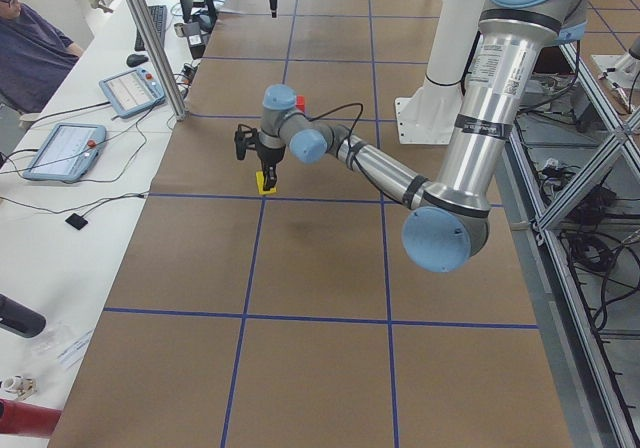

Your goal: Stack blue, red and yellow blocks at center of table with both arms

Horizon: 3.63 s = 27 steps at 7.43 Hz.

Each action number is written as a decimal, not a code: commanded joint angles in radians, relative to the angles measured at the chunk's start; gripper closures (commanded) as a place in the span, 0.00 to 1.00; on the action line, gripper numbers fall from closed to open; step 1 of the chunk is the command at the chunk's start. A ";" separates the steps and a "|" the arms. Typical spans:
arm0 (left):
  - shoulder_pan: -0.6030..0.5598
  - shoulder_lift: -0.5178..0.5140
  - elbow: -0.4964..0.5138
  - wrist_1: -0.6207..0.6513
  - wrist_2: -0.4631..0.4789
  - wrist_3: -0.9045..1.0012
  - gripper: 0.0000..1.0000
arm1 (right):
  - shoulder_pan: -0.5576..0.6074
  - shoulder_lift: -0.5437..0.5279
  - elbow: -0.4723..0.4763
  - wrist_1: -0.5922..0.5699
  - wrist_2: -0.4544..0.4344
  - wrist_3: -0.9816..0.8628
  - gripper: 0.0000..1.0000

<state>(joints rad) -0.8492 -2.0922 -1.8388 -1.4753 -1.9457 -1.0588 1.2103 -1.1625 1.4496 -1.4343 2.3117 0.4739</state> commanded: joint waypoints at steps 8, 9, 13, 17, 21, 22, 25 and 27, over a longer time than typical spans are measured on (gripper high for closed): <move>0.271 -0.503 0.395 0.083 0.137 -0.066 1.00 | 0.000 -0.006 0.000 0.006 0.003 0.000 0.01; 0.274 -0.503 0.404 0.061 0.134 -0.069 1.00 | 0.000 -0.006 0.000 0.006 0.003 0.000 0.01; 0.276 -0.493 0.406 0.056 0.131 -0.078 1.00 | 0.000 -0.005 0.000 0.006 0.003 0.002 0.01; 0.286 -0.474 0.417 0.001 0.131 -0.141 0.00 | 0.000 -0.005 0.000 0.006 0.003 0.000 0.01; 0.285 -0.474 0.412 0.001 0.129 -0.136 0.00 | 0.008 -0.003 0.000 0.006 0.003 0.000 0.01; 0.280 -0.477 0.402 0.001 0.128 -0.136 0.00 | 0.008 -0.003 0.000 0.006 0.003 -0.001 0.01; 0.104 -0.410 0.197 0.108 -0.072 -0.054 0.00 | 0.014 -0.011 0.002 0.009 -0.009 -0.005 0.01; -0.011 -0.067 -0.128 0.112 -0.087 0.158 0.00 | 0.025 -0.041 0.003 0.076 -0.056 -0.012 0.01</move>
<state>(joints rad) -0.7772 -2.3684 -1.7732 -1.3707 -2.0085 -1.0475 1.2319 -1.1777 1.4567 -1.4009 2.2932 0.4656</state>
